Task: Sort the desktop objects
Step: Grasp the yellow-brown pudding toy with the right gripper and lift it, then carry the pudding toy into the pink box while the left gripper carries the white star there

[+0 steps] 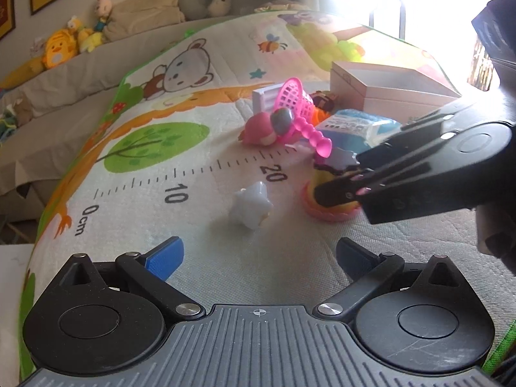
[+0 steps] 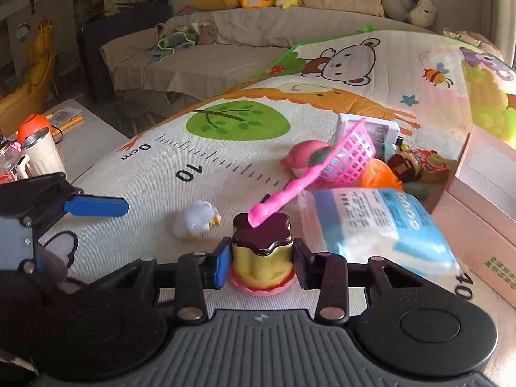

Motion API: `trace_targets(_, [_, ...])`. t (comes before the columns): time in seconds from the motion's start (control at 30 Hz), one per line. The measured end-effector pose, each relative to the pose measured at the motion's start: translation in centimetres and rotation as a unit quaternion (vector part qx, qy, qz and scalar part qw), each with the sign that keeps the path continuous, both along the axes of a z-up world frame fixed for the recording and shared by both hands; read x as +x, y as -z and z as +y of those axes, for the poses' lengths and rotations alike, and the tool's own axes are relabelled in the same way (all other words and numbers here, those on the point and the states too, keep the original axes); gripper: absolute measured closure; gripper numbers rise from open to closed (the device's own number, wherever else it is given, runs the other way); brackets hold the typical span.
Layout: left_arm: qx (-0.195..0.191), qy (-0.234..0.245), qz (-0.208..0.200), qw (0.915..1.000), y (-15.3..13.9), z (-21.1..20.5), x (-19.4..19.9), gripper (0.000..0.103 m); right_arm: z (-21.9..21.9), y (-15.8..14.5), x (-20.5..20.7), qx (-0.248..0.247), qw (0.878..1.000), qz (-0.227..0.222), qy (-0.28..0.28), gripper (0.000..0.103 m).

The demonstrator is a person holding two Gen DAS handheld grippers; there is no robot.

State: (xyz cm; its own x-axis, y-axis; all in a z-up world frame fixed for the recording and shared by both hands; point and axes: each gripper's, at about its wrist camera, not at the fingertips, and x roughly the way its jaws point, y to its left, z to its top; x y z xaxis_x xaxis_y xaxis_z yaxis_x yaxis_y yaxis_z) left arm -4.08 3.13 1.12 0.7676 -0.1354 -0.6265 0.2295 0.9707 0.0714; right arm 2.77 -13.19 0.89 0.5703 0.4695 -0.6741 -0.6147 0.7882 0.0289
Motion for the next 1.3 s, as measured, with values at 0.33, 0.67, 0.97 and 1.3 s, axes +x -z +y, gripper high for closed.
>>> trace_targets(0.33, [-0.015, 0.003, 0.004, 0.9999, 0.1, -1.0, 1.4, 0.000, -8.6, 0.1, -4.8, -0.039, 0.994, -0.022, 0.096, 0.063])
trace_targets(0.67, [-0.029, 0.028, 0.021, 0.9990, 0.6, -3.2, 3.1, 0.017, -11.4, 1.2, -3.9, -0.017, 0.983, -0.027, 0.180, 0.034])
trace_targets(0.97, [-0.015, 0.009, 0.015, 0.9997, 0.6, -2.7, 3.2, 0.027, -10.6, 2.2, -4.1, -0.013, 0.983, -0.028, 0.179, 0.028])
trace_targets(1.3, [-0.027, -0.021, 0.037, 0.9987, 0.8, -0.9, 3.5, 0.002, -10.9, 2.1, -4.4, 0.001, 0.983, -0.035, 0.180, 0.024])
